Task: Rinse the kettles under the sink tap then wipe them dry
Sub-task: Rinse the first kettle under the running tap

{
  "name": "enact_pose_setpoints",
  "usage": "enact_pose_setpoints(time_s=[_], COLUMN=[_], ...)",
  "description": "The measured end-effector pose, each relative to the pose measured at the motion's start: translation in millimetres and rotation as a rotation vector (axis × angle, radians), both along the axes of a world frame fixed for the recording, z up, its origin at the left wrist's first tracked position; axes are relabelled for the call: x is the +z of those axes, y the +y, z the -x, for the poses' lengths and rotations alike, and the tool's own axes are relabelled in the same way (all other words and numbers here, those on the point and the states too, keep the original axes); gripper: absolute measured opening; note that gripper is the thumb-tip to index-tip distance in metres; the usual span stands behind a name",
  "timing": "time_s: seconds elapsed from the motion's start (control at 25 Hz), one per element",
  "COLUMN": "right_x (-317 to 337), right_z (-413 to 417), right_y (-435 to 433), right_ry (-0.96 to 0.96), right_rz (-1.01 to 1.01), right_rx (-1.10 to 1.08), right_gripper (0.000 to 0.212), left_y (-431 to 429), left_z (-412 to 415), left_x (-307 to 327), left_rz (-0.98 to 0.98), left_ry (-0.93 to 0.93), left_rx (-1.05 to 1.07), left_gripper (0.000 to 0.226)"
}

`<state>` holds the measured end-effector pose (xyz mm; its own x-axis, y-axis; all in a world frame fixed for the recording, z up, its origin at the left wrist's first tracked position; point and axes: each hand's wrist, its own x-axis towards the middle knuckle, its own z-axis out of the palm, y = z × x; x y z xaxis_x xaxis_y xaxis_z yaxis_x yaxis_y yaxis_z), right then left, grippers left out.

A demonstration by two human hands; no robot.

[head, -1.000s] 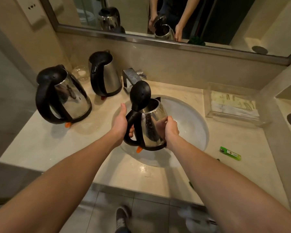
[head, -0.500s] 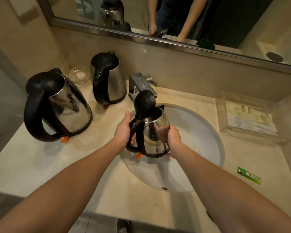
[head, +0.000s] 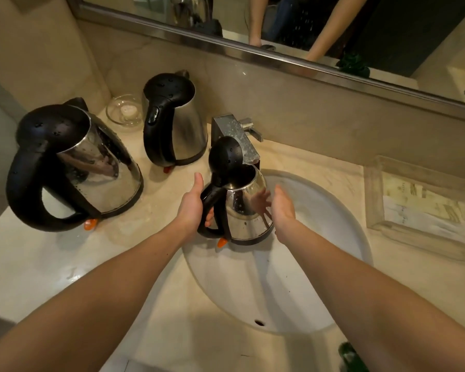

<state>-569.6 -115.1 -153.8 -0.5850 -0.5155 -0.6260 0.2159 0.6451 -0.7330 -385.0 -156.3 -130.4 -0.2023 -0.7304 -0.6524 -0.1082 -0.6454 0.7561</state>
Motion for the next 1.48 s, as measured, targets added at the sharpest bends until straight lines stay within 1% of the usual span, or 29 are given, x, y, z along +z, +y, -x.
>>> enact_pose_setpoints(time_s=[0.12, 0.24, 0.44, 0.56, 0.64, 0.88, 1.16, 1.28, 1.4, 1.48], right_x=[16.9, 32.6, 45.6, 44.2, 40.9, 39.7, 43.7, 47.4, 45.2, 40.8], right_z=[9.4, 19.4, 23.1, 21.4, 20.4, 27.5, 40.8, 40.9, 38.6, 35.2], right_y=[-8.7, -34.1, -83.5, -97.9, -101.3, -101.3, -108.0, -106.6, -99.5, -92.7], right_ry=[0.151, 0.330, 0.457, 0.528, 0.560, 0.499, 0.458, 0.456, 0.352, 0.251], right_rz=[0.061, 0.098, 0.186, 0.145, 0.121, 0.085, 0.036, 0.064, 0.116, 0.108], right_rx=[0.076, 0.178, 0.328, 0.439, 0.465, 0.383, 0.396, 0.417, 0.415, 0.352], right_gripper=[0.052, 0.056, 0.057, 0.056, 0.053, 0.062, 0.073, 0.073, 0.062, 0.063], left_y=[0.3, -2.2, -3.7, -2.8, -3.5, -8.8, -11.0, -12.1, -11.3, -10.3], left_z=[0.0, 1.2, 2.2, 1.8, 0.9, 0.6, 2.2, 1.8, 1.9, 3.5], left_x=[0.9, 4.1, 5.5, 6.3, 7.2, 11.8, 13.4, 13.6, 13.8, 15.4], left_rz=[-0.009, -0.016, 0.013, 0.023, 0.017, 0.002, 0.017, 0.007, 0.016, -0.002], left_ry=[0.001, -0.024, -0.033, -0.035, -0.032, -0.035, -0.035, -0.007, -0.009, 0.000], left_rx=[0.004, 0.003, -0.018, -0.011, -0.005, -0.020, -0.043, -0.035, -0.047, -0.033], left_gripper=[0.080, 0.081, 0.080, 0.079, 0.079, 0.079, 0.080, 0.080, 0.082, 0.082])
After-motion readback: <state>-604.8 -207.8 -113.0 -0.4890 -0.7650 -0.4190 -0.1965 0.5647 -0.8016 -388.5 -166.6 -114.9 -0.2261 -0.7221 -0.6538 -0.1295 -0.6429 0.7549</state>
